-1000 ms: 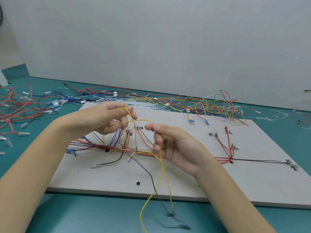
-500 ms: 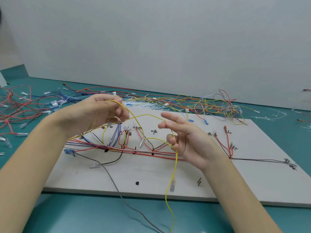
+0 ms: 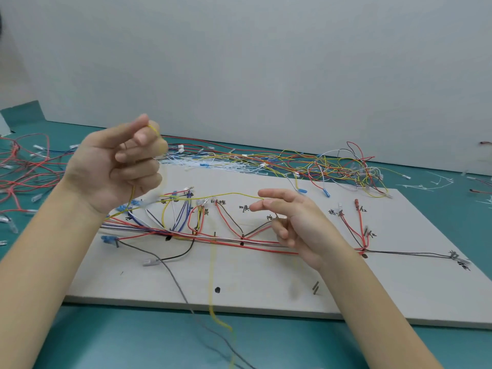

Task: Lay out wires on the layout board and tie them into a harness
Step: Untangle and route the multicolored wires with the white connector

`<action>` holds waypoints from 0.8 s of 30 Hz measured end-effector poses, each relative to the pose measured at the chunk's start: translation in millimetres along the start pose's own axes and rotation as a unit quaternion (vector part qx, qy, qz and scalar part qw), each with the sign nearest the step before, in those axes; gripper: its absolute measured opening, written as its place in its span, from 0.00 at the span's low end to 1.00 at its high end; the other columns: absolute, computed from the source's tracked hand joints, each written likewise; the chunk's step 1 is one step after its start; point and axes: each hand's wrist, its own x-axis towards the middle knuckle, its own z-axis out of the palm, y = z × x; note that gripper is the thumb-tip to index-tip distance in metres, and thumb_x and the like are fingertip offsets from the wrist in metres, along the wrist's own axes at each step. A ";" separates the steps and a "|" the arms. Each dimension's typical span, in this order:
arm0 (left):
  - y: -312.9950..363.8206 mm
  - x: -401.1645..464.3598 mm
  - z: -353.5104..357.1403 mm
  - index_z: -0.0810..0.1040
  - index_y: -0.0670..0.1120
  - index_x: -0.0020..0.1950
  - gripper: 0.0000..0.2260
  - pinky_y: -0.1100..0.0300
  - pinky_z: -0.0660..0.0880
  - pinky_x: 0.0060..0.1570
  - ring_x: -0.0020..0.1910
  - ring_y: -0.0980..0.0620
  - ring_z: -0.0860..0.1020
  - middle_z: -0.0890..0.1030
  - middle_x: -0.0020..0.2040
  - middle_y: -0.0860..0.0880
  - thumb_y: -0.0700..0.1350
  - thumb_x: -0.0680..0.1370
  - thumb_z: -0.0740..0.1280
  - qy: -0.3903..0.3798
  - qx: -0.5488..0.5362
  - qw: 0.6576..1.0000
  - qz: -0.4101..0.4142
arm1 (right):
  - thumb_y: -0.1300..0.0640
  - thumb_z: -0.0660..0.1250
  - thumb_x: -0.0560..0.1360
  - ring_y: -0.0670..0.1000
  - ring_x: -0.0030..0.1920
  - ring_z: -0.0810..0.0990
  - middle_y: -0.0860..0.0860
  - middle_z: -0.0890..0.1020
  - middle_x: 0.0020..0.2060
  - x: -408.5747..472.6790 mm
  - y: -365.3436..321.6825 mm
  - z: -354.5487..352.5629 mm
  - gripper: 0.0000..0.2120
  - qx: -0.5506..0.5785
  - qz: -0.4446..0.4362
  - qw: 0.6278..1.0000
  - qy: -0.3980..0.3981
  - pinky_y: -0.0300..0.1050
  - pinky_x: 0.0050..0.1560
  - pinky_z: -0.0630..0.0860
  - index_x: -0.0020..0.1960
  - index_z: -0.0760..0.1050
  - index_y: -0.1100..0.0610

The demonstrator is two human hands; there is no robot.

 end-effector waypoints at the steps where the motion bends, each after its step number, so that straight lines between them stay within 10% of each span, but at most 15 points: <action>1: 1.6 -0.7 1.0 0.71 0.36 0.49 0.18 0.58 0.50 0.29 0.25 0.54 0.54 0.64 0.35 0.47 0.46 0.85 0.48 0.000 -0.006 1.000 0.008 | 0.63 0.62 0.78 0.45 0.20 0.64 0.52 0.86 0.46 0.2 0.3 -0.6 0.10 -0.012 -0.002 1.000 0.002 0.35 0.20 0.58 0.58 0.76 0.57; 7: 8.2 4.1 -2.5 0.73 0.38 0.54 0.17 0.57 0.61 0.29 0.28 0.51 0.63 0.73 0.38 0.42 0.46 0.86 0.48 -0.017 -0.045 0.999 0.013 | 0.65 0.65 0.76 0.47 0.26 0.75 0.56 0.85 0.44 -5.0 -5.0 -5.1 0.09 -0.061 0.034 0.984 -0.166 0.36 0.25 0.71 0.55 0.78 0.60; 11: -8.9 15.3 5.1 0.79 0.53 0.41 0.17 0.63 0.52 0.25 0.22 0.57 0.54 0.69 0.30 0.54 0.51 0.83 0.54 0.151 0.223 0.961 0.066 | 0.65 0.66 0.77 0.51 0.41 0.83 0.56 0.85 0.45 -16.6 -4.7 -2.0 0.07 -0.152 0.060 0.906 -0.391 0.41 0.46 0.79 0.52 0.81 0.62; 17: -14.4 19.3 10.3 0.77 0.53 0.38 0.13 0.61 0.49 0.26 0.19 0.61 0.56 0.70 0.30 0.55 0.52 0.79 0.58 0.192 0.316 0.927 0.064 | 0.52 0.65 0.79 0.52 0.47 0.82 0.59 0.82 0.54 -13.6 1.2 18.5 0.16 -0.120 -0.017 0.964 -0.238 0.48 0.55 0.79 0.60 0.78 0.62; 21: -16.3 21.0 7.5 0.77 0.53 0.39 0.11 0.63 0.50 0.25 0.18 0.61 0.59 0.71 0.31 0.54 0.53 0.78 0.60 0.184 0.362 0.913 0.043 | 0.42 0.56 0.79 0.56 0.57 0.79 0.56 0.81 0.57 -17.3 0.4 32.0 0.25 -0.011 0.035 0.924 -0.381 0.49 0.62 0.74 0.64 0.75 0.58; 24: -14.0 17.7 4.7 0.78 0.51 0.38 0.10 0.66 0.54 0.23 0.19 0.60 0.60 0.73 0.32 0.52 0.55 0.76 0.65 0.176 0.418 0.891 0.009 | 0.44 0.62 0.78 0.55 0.46 0.83 0.53 0.84 0.42 -20.4 -1.4 26.7 0.16 0.046 -0.005 0.893 -0.448 0.50 0.55 0.76 0.52 0.79 0.56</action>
